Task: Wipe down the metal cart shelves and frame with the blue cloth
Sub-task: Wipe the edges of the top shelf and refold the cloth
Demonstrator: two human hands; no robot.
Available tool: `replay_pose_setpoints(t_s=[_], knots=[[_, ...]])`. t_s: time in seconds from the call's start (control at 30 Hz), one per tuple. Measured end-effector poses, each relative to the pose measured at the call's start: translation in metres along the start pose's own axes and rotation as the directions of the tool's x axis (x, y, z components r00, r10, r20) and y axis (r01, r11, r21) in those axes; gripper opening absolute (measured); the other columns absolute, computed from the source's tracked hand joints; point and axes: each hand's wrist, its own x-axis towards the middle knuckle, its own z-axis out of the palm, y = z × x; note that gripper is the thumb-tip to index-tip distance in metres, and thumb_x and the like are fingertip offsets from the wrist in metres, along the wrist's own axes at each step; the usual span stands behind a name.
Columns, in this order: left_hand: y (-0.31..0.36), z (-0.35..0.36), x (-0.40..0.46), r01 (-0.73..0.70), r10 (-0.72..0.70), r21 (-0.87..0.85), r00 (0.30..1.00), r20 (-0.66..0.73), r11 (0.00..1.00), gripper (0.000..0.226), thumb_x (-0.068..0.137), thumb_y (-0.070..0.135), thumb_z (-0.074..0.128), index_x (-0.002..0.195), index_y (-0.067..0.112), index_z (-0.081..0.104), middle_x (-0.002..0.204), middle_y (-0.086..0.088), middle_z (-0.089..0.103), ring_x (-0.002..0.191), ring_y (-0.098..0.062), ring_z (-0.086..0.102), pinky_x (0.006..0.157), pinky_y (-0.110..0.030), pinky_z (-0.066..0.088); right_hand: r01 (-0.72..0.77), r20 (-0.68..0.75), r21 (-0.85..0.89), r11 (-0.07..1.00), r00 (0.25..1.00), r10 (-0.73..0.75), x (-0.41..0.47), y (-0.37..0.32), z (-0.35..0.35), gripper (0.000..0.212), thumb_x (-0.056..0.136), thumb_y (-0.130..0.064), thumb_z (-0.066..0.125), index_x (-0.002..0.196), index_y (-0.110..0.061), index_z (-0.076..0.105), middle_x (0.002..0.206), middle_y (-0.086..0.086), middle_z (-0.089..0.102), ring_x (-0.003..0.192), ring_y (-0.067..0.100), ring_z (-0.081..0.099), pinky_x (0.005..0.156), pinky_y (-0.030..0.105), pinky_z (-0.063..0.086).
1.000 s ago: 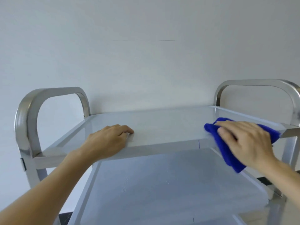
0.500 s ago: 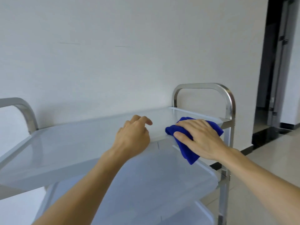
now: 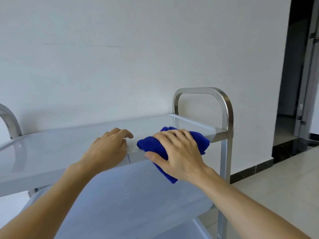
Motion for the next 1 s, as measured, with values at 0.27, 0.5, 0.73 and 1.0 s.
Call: replay_pose_setpoints(t_s=[0.27, 0.5, 0.73, 1.0], knots=[[0.009, -0.005, -0.01, -0.001, 0.001, -0.006, 1.0, -0.019, 1.0, 0.035, 0.101, 0.021, 0.034, 0.106, 0.041, 0.062, 0.112, 0.027, 0.056, 0.098, 0.0, 0.049, 0.079, -0.023, 0.036, 0.012, -0.26, -0.018, 1.0, 0.965, -0.017, -0.03, 0.144, -0.007, 0.044, 0.099, -0.055, 0.046, 0.104, -0.018, 0.07, 0.101, -0.008, 0.072, 0.095, 0.023, 0.066, 0.093, 0.039, 0.043], [0.01, 0.003, -0.009, 0.004, 0.002, 0.072, 0.997, -0.079, 0.997, 0.03, 0.101, 0.03, 0.034, 0.105, 0.047, 0.058, 0.105, 0.03, 0.055, 0.094, -0.004, 0.054, 0.081, -0.03, 0.04, -0.101, -0.474, -0.017, 0.995, 0.877, 0.081, -0.023, 0.142, 0.024, 0.043, 0.097, -0.051, 0.047, 0.079, -0.018, 0.067, 0.078, -0.005, 0.067, 0.077, 0.024, 0.06, 0.089, 0.038, 0.04], [0.032, -0.005, -0.002, 0.046, -0.028, 0.2, 0.995, -0.093, 0.979, 0.025, 0.096, 0.029, 0.044, 0.103, 0.047, 0.061, 0.104, 0.026, 0.061, 0.086, -0.01, 0.056, 0.072, -0.03, 0.038, -0.079, -0.489, -0.048, 0.996, 0.871, 0.045, -0.024, 0.143, 0.025, 0.044, 0.098, -0.05, 0.048, 0.079, -0.015, 0.068, 0.08, -0.003, 0.069, 0.078, 0.025, 0.062, 0.09, 0.039, 0.041], [0.087, 0.027, 0.021, -0.084, 0.093, 0.174, 0.995, -0.044, 0.981, 0.037, 0.1, 0.045, 0.021, 0.115, 0.04, 0.055, 0.117, 0.022, 0.057, 0.099, -0.012, 0.055, 0.087, -0.031, 0.039, -0.109, -0.474, -0.025, 0.994, 0.877, 0.085, -0.027, 0.139, 0.019, 0.044, 0.1, -0.051, 0.05, 0.081, -0.015, 0.067, 0.078, -0.003, 0.067, 0.079, 0.024, 0.062, 0.092, 0.04, 0.043]])
